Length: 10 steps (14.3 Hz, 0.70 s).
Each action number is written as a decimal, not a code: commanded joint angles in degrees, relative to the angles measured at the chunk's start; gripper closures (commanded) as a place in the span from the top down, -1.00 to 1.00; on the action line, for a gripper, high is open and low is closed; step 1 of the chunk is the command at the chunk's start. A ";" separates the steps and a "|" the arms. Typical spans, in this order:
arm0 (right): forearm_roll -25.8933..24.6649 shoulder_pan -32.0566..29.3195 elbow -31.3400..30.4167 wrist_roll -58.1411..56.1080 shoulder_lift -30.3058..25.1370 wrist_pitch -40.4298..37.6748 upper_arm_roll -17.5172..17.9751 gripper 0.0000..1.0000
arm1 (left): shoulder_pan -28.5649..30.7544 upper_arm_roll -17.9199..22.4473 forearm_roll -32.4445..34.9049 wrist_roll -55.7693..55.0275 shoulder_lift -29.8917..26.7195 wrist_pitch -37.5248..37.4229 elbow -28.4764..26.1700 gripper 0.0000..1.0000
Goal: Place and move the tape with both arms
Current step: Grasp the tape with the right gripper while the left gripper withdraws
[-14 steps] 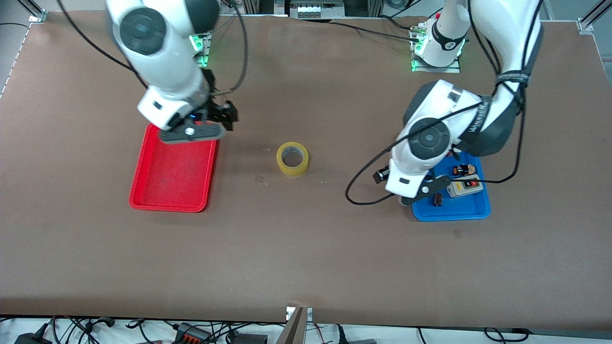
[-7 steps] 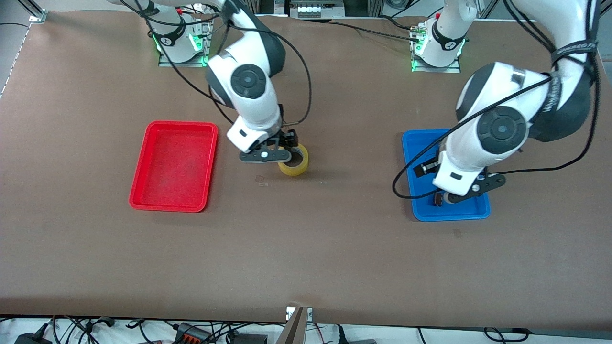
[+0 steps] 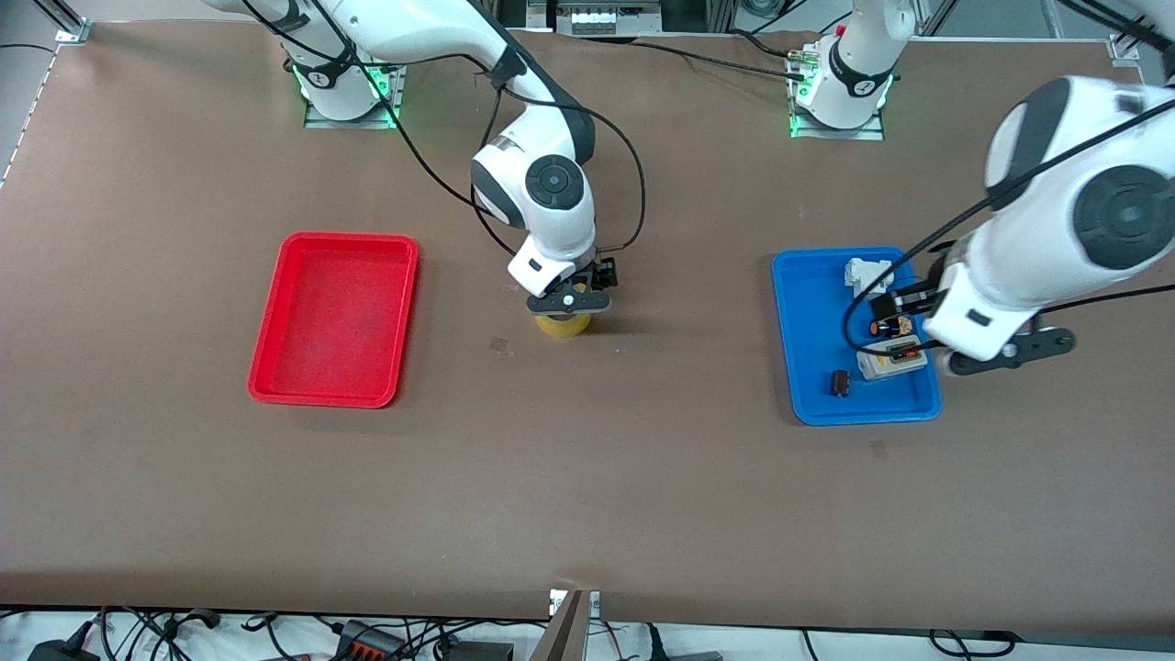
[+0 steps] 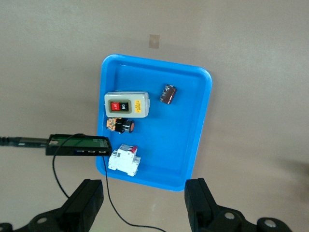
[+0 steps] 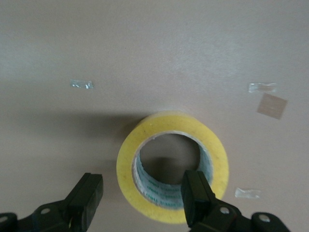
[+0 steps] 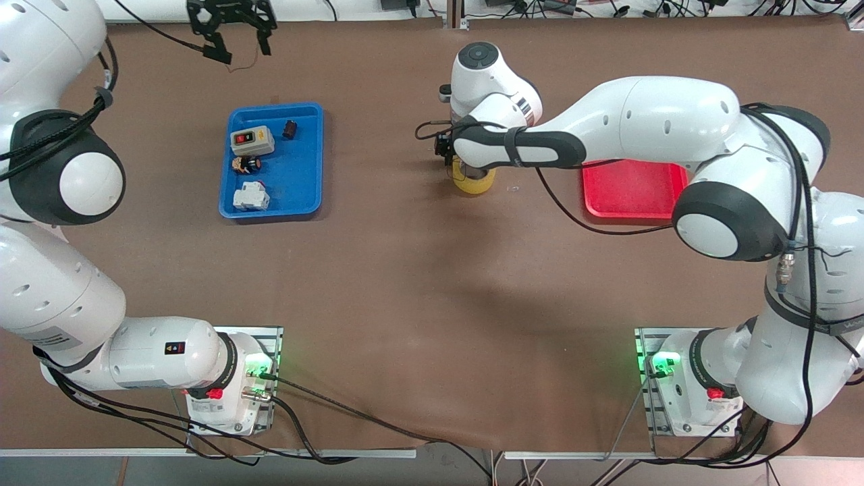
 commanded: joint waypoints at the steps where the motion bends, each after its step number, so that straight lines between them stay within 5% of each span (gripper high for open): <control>1: -1.50 1.29 3.72 2.02 3.44 0.89 -0.88 0.90 | -5.91 11.62 -4.97 9.45 -6.71 0.04 -4.64 1.00; 3: -2.12 1.56 5.39 2.11 5.37 0.89 -0.97 0.90 | -9.44 16.48 -5.42 14.75 -9.36 0.21 -5.79 1.00; 10: -3.62 2.35 6.37 2.11 7.84 2.91 -1.59 0.71 | -12.53 16.85 -9.55 16.86 -14.64 2.32 -10.89 1.00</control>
